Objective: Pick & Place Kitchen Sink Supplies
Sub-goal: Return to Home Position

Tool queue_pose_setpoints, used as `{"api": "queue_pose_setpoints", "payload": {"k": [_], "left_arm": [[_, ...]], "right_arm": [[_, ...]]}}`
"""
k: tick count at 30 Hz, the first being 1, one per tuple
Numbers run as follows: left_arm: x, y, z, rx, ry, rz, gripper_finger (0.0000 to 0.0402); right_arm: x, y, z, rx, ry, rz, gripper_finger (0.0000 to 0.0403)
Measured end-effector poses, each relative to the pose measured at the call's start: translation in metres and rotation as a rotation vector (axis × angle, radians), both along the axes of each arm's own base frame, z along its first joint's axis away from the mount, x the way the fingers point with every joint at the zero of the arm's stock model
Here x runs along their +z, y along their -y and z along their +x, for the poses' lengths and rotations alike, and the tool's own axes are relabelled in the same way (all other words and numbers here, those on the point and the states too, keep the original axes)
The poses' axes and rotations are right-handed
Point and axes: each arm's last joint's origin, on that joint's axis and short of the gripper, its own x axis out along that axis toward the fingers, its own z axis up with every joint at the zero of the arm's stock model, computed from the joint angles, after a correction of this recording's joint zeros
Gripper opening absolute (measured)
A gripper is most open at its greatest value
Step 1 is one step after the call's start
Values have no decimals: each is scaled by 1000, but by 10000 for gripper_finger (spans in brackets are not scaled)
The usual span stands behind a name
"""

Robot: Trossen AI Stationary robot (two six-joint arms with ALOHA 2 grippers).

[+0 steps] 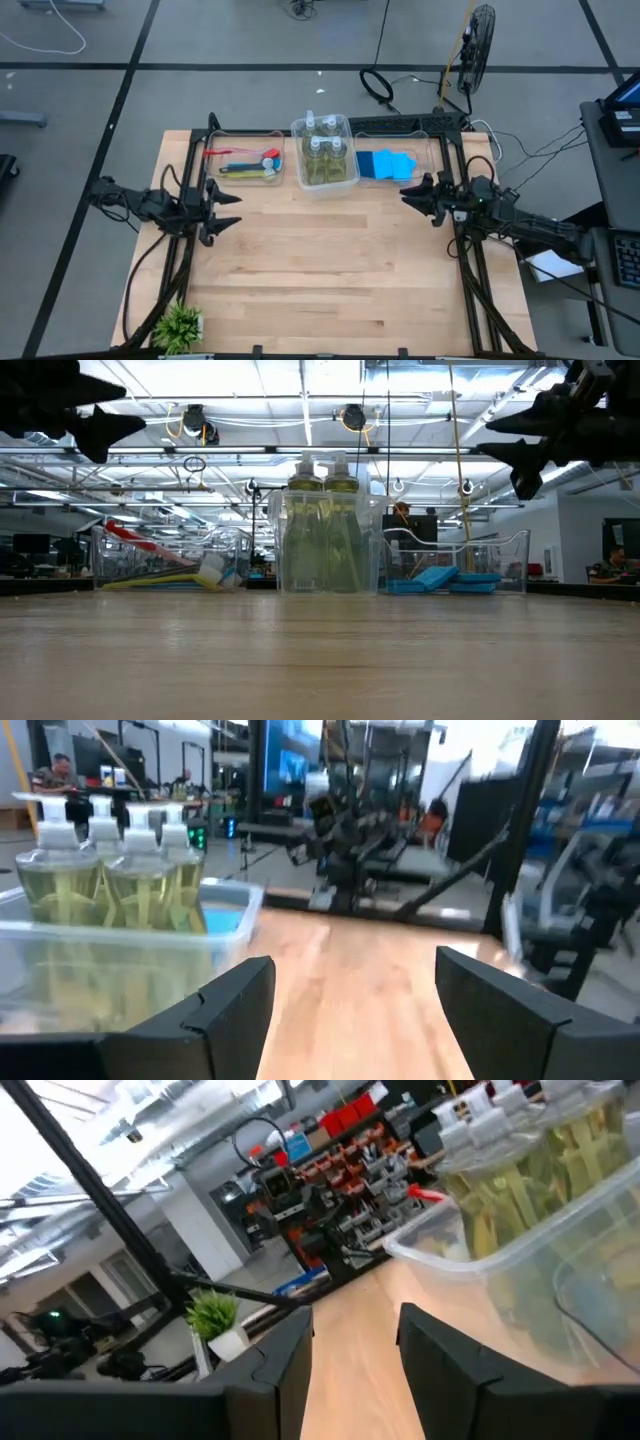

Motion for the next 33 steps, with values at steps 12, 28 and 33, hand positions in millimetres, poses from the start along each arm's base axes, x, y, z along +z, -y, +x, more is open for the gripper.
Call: {"api": "queue_pose_setpoints", "payload": {"k": [12, 28, 33], "left_arm": [[-9, -1, 0, 52, -97, 74, 274], [-8, -1, 0, 48, -68, -73, 274], [-8, -1, 0, 48, -68, -70, 273]], "right_arm": [[-4, 1, 0, -33, -52, -70, 136], [-4, 1, 0, -34, -51, -70, 135], [-4, 1, 0, -34, -51, -70, 137]]}}
